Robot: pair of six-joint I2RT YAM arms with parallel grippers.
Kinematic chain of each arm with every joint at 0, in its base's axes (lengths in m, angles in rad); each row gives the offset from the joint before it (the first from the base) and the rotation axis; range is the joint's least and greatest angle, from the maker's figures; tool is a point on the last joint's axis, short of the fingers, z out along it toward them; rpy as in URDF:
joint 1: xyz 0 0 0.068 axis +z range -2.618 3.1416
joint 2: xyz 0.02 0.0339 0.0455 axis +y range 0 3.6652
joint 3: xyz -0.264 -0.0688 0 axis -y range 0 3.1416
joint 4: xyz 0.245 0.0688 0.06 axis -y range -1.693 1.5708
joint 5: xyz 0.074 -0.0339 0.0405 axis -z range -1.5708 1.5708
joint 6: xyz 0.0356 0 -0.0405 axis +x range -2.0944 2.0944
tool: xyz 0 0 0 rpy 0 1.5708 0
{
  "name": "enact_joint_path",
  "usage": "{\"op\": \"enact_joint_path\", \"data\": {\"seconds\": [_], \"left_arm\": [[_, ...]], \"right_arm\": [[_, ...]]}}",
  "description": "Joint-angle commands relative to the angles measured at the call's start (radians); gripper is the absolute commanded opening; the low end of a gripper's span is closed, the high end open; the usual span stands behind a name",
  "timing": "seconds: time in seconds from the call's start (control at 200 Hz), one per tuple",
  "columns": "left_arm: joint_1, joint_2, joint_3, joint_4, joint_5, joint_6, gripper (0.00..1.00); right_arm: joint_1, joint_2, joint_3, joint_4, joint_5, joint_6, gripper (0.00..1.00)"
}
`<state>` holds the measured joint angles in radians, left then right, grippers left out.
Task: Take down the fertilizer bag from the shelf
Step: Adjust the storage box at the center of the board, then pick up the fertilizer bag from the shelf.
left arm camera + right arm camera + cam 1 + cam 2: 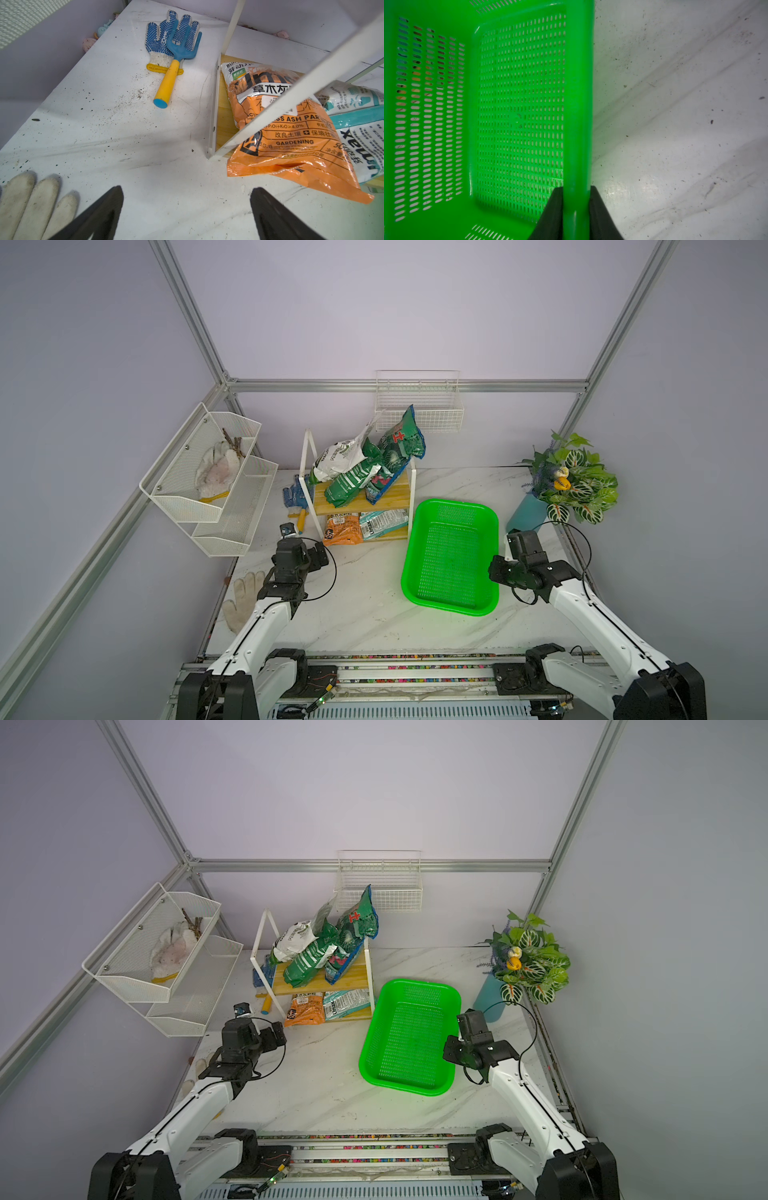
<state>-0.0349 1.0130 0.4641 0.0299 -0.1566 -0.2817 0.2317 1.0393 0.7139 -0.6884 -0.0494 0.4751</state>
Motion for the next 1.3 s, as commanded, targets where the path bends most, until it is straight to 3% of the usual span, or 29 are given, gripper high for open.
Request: {"op": "enact_joint_path", "data": {"seconds": [0.0, 0.12, 0.305, 0.365, 0.425, 0.44, 0.57, 0.72, 0.87, 1.065, 1.295], "left_arm": [[-0.005, -0.014, 0.105, -0.005, 0.014, -0.011, 1.00], [-0.005, -0.021, 0.113, -0.018, 0.018, -0.007, 1.00], [-0.009, -0.065, 0.133, -0.088, 0.046, 0.012, 1.00], [-0.021, -0.097, 0.143, -0.118, 0.061, 0.024, 1.00], [-0.049, -0.135, 0.152, -0.137, 0.058, 0.030, 1.00], [-0.055, -0.143, 0.154, -0.139, 0.058, 0.034, 1.00], [-0.132, -0.199, 0.235, -0.194, 0.070, 0.062, 1.00], [-0.242, -0.169, 0.435, -0.319, 0.038, 0.163, 1.00], [-0.335, -0.080, 0.621, -0.355, 0.020, 0.249, 1.00], [-0.367, 0.104, 0.836, -0.332, 0.006, 0.377, 1.00], [-0.367, 0.263, 0.960, -0.244, -0.022, 0.459, 0.98]], "right_arm": [[0.029, 0.011, -0.005, -0.021, -0.026, 0.014, 0.24], [0.057, 0.044, -0.002, -0.028, -0.015, 0.025, 0.28], [0.059, 0.009, 0.052, -0.053, 0.067, 0.043, 0.49], [0.060, -0.016, 0.083, -0.055, 0.104, 0.049, 0.64], [0.060, -0.041, 0.113, -0.039, 0.138, 0.056, 0.97], [0.060, -0.048, 0.119, -0.030, 0.143, 0.058, 1.00], [0.060, -0.099, 0.134, 0.118, 0.142, 0.081, 1.00], [0.059, -0.095, 0.150, 0.268, 0.018, 0.094, 1.00], [0.060, -0.011, 0.203, 0.282, -0.076, 0.067, 0.85], [0.064, 0.011, 0.199, 0.311, -0.150, 0.056, 0.82], [0.064, -0.020, 0.167, 0.328, -0.168, 0.047, 0.81]]}}
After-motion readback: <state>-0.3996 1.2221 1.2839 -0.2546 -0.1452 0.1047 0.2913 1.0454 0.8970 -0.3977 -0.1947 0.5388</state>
